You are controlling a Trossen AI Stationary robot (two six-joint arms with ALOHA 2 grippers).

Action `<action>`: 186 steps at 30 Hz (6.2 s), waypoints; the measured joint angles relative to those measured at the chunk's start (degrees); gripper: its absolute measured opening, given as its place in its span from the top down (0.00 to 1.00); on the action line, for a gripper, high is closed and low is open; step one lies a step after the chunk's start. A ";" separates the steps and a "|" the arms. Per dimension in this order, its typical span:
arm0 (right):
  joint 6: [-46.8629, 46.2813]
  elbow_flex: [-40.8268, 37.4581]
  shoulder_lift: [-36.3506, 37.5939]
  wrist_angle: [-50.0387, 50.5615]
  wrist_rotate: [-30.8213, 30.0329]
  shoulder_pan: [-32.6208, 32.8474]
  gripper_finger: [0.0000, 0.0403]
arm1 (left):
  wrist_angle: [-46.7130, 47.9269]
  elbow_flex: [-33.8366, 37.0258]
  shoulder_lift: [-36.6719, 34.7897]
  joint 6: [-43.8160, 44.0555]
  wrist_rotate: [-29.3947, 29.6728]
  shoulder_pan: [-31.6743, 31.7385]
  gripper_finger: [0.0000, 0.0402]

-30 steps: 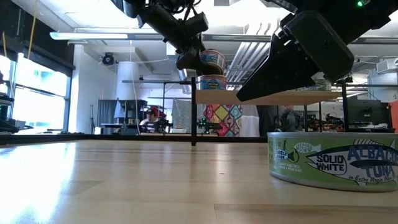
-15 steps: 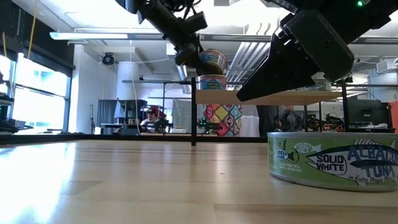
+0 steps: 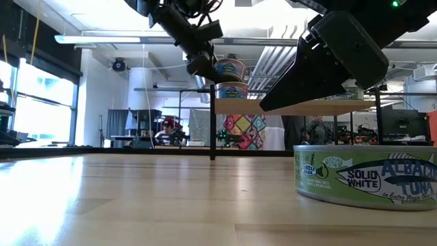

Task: Stack canned seafood by type on shelf
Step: Stack the blue tuna can on top of the other blue tuna can on the shelf, then stack the green tuna can on top of the other green tuna can on the shelf

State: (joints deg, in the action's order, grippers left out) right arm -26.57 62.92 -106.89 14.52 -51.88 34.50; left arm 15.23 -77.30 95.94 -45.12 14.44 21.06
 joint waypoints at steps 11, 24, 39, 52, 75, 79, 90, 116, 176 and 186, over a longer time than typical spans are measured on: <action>0.01 0.00 0.00 0.02 0.00 0.00 0.37 | 2.82 -0.11 -0.17 2.51 -0.55 -0.01 0.19; 0.01 0.00 0.00 0.02 0.00 0.00 0.37 | 5.35 -3.86 0.07 3.22 -5.10 0.63 0.19; 0.00 0.00 0.00 0.02 0.00 0.00 0.37 | 6.65 -3.86 0.07 -8.90 1.20 -1.44 0.19; 0.00 0.00 0.00 0.04 0.00 0.00 0.37 | 6.40 -3.87 0.07 -11.98 5.09 -2.03 0.19; 0.00 0.00 0.01 0.03 0.00 -0.01 0.37 | 7.27 -3.91 -0.14 -6.02 8.79 -0.87 0.19; 0.01 -0.01 0.02 0.95 -0.02 0.01 0.37 | 9.21 -3.91 -1.13 -4.73 12.21 -0.87 0.19; -9.02 -0.07 3.78 15.47 -0.11 5.04 0.37 | 19.89 -1.32 -8.95 15.57 11.94 -1.12 0.21; -14.89 0.00 9.23 19.40 24.78 13.75 0.37 | -34.41 44.31 -20.39 40.23 18.88 -43.45 0.26; -45.02 -33.57 25.44 35.67 18.88 5.28 0.49 | -42.30 45.09 -10.12 46.59 34.13 -54.40 0.26; -42.88 -31.23 25.31 34.60 18.42 6.75 0.75 | -42.38 45.09 -10.14 46.59 34.12 -54.40 0.26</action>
State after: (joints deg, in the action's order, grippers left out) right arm -69.45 31.68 -81.58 49.13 -33.46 41.25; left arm -27.15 -32.21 85.80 1.48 48.56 -33.34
